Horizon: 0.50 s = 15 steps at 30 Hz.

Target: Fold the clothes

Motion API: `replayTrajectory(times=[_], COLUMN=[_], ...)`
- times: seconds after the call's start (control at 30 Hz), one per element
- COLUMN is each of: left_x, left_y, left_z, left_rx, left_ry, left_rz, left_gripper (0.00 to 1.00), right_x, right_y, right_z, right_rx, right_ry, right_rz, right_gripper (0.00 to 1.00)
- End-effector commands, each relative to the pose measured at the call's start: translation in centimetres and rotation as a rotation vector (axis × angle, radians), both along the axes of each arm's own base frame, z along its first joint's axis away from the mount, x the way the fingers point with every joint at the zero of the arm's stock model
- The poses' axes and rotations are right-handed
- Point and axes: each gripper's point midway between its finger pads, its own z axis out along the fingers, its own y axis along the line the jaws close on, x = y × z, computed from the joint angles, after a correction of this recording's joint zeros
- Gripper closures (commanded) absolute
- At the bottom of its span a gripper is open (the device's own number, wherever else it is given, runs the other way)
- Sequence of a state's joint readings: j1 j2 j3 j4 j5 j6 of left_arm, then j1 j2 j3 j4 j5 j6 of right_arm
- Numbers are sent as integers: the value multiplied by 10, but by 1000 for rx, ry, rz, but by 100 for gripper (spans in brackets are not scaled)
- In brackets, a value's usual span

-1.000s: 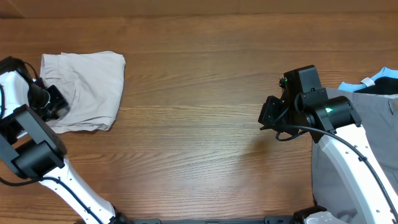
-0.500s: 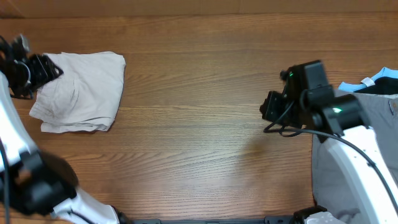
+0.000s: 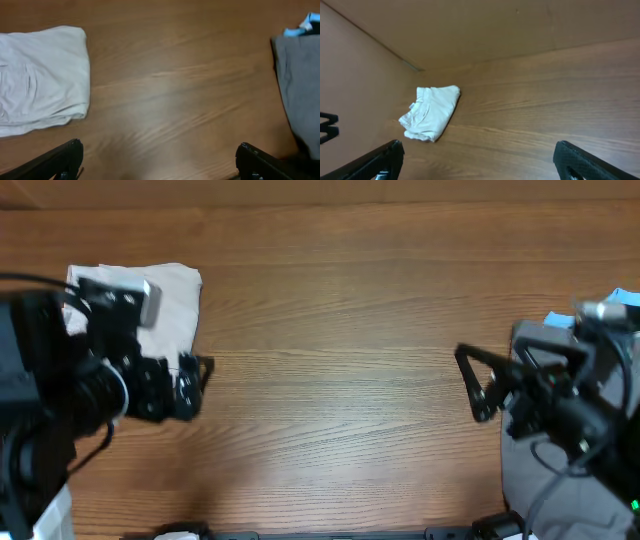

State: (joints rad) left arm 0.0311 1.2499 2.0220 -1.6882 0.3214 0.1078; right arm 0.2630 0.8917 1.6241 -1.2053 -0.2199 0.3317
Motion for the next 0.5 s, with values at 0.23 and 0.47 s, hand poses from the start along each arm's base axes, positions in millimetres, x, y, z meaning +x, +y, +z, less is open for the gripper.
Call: replayTrajectory(times=[0.23, 0.47], left_x=[-1, 7], left_y=[1, 1], left_z=[-3, -9], left_rx=[22, 22], left_ry=[9, 40], left_rz=[14, 14], left_gripper=[0, 0], right_x=[-6, -7], right_y=[-4, -4], right_z=[-17, -19], right_rx=[-45, -48], right_ry=[67, 77], right_rz=[1, 1], right_gripper=[0, 0])
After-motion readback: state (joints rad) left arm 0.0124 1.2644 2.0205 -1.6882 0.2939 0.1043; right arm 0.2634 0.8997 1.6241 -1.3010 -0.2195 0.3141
